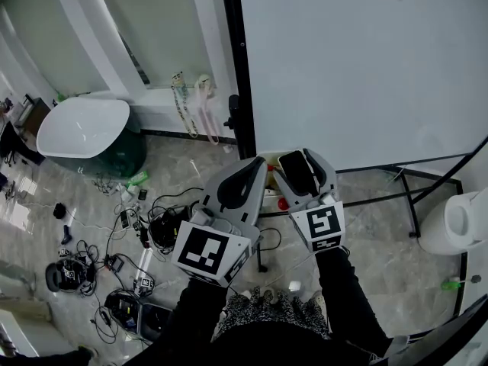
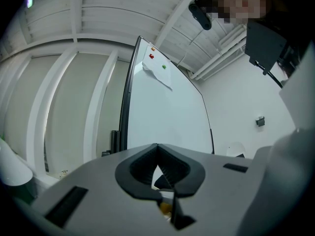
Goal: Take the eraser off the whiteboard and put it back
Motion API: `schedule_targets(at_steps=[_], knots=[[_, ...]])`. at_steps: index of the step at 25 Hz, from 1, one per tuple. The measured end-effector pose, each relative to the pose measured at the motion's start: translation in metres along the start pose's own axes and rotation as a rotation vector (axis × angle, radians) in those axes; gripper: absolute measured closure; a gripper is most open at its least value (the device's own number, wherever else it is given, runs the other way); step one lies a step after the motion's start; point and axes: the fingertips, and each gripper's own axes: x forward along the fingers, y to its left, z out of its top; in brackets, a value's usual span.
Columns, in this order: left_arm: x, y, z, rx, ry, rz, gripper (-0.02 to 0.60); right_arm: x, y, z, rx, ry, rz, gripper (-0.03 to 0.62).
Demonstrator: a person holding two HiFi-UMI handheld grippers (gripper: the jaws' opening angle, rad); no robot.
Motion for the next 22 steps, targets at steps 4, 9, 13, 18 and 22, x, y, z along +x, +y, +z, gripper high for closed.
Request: schedule_targets(at_steps=[4,9,13,18,22], knots=[[-0.001,0.000,0.001,0.000,0.000,0.000,0.575,0.000,0.003,-0.003,0.005,0.019,0.009,0.306],[-0.002,0.000,0.004,0.002,-0.007,0.001,0.575,0.004,0.011,-0.002,-0.028,0.085,0.080,0.307],[-0.003,0.004,0.006,0.000,-0.012,0.008,0.575,0.008,0.019,0.020,-0.104,0.025,0.146,0.309],[-0.002,0.009,0.005,-0.001,-0.018,0.019,0.575,0.017,0.045,0.014,-0.289,0.102,0.345,0.309],[-0.001,0.012,0.005,-0.004,-0.017,0.027,0.575,0.020,0.043,0.013,-0.287,0.118,0.383,0.309]])
